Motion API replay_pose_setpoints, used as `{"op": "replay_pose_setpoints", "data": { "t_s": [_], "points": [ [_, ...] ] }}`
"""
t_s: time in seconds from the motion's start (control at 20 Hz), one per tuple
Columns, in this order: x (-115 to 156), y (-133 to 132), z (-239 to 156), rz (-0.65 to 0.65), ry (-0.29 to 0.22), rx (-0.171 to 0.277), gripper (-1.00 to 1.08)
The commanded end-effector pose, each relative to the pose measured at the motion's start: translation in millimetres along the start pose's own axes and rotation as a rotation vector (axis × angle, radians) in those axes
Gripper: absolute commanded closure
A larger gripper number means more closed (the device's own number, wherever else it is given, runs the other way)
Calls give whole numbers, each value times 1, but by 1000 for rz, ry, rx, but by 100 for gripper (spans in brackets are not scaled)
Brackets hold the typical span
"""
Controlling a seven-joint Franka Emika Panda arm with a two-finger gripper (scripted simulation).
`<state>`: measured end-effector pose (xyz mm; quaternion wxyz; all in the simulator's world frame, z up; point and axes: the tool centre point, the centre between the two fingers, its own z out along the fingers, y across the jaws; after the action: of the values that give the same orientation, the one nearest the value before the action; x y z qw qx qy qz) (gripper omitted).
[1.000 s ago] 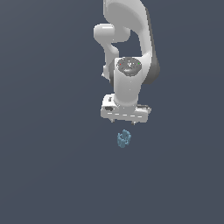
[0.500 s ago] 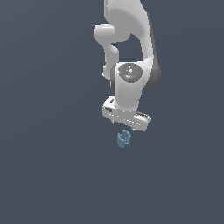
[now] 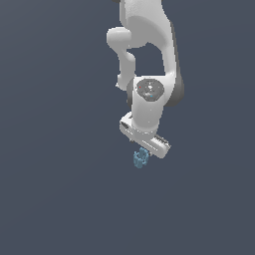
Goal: Pick up the object and move it to a goal position.
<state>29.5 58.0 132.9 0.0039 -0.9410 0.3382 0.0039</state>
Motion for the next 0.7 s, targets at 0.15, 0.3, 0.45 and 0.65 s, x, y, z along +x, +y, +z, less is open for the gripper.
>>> {"op": "replay_pose_setpoints", "data": {
  "t_s": [0.15, 0.3, 0.45, 0.65],
  "points": [
    [4, -5, 6, 133, 4, -2, -92],
    [5, -7, 8, 188, 6, -2, -92],
    [6, -9, 10, 230, 8, -3, -92],
    [7, -10, 11, 268, 10, -3, -92]
  ]
}}
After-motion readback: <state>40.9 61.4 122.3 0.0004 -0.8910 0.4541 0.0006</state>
